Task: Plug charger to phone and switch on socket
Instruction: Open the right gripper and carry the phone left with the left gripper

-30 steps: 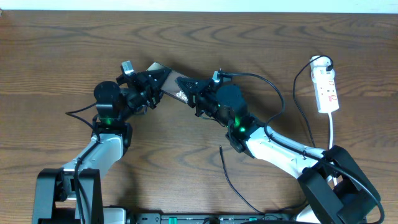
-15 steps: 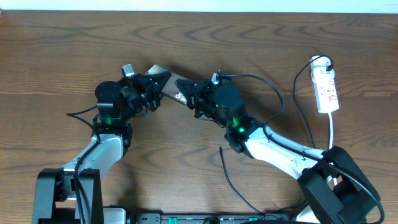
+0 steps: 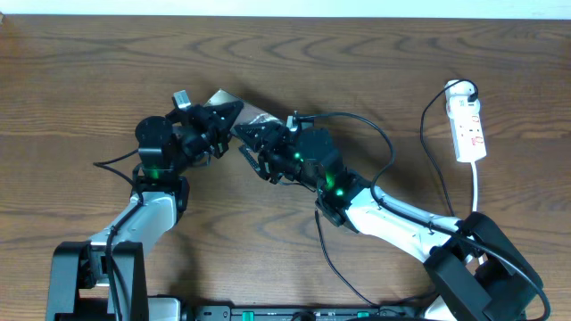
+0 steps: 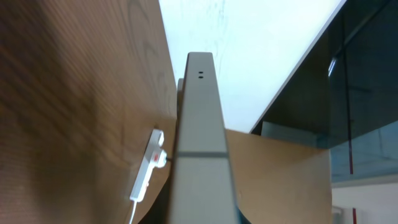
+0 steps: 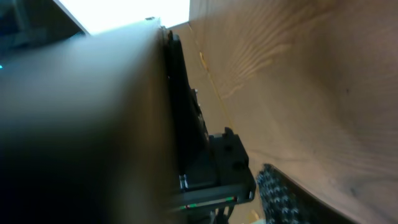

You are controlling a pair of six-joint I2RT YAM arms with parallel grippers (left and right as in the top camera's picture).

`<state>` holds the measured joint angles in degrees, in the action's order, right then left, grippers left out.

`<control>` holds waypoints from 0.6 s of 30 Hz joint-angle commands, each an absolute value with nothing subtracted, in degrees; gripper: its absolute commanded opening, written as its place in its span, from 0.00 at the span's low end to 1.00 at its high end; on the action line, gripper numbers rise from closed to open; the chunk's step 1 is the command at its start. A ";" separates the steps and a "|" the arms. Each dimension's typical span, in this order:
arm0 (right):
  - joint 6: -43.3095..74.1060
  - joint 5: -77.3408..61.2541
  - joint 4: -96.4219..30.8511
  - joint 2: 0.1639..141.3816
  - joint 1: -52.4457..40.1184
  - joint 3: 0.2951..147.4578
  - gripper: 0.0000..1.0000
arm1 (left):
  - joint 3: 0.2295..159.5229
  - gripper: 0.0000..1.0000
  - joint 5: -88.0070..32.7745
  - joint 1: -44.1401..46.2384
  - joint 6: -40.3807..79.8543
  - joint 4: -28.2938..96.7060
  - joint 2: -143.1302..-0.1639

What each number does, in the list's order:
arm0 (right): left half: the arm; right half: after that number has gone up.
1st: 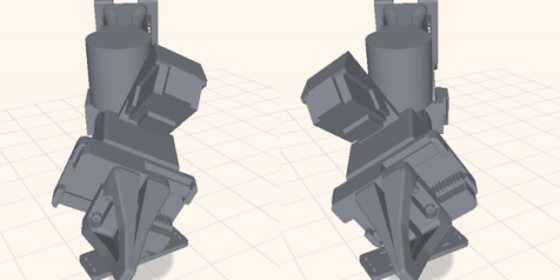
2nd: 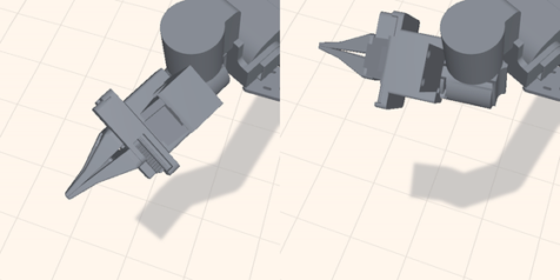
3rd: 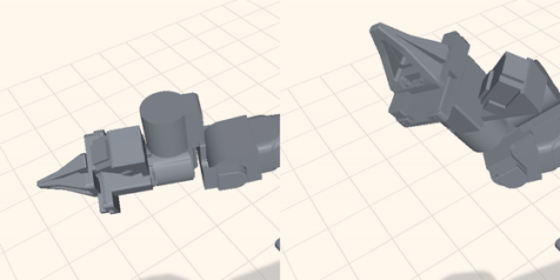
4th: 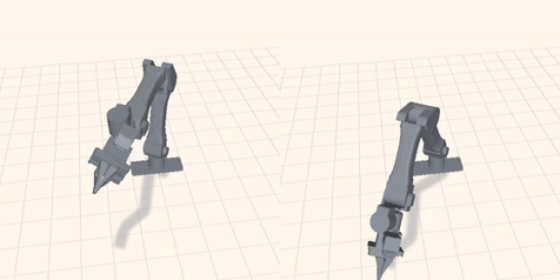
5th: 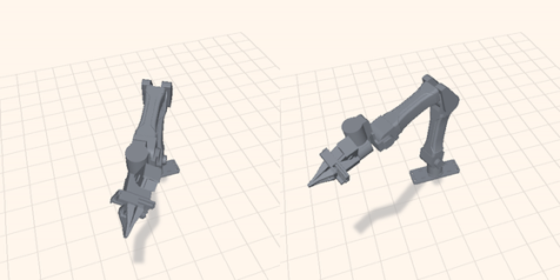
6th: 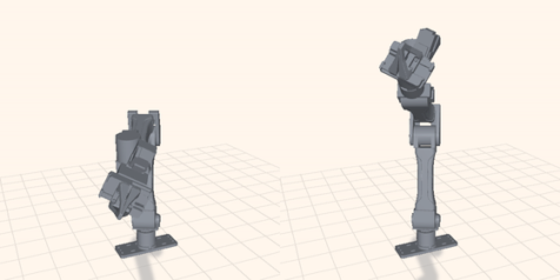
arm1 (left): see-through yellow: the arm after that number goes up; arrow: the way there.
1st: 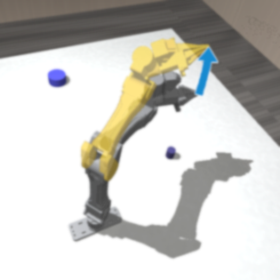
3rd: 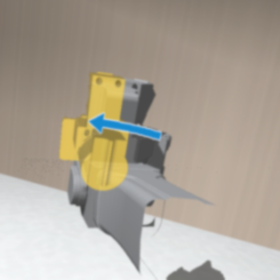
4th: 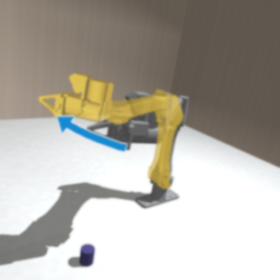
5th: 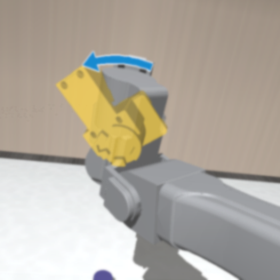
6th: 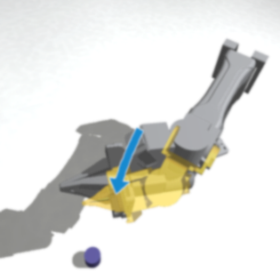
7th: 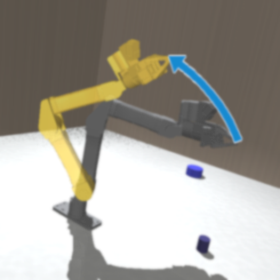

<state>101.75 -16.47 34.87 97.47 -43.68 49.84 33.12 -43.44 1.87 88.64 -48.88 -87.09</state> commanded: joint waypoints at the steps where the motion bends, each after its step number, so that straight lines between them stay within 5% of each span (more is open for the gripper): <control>1: 101.54 -18.52 34.92 97.25 -43.92 50.39 0.71 | 33.91 0.08 -43.92 1.65 87.88 -49.78 -86.46; 3: 101.54 -18.52 34.92 97.25 -43.83 50.39 0.95 | 33.91 0.08 -44.10 1.19 87.88 -49.78 -86.46; 4: 101.51 -18.46 34.89 97.25 -43.77 50.39 0.99 | 33.91 0.07 -44.27 0.78 87.79 -49.78 -86.46; 18: 92.49 -18.79 34.81 97.25 -41.43 50.35 0.99 | 33.93 0.07 -60.12 -13.63 73.41 -49.84 -86.46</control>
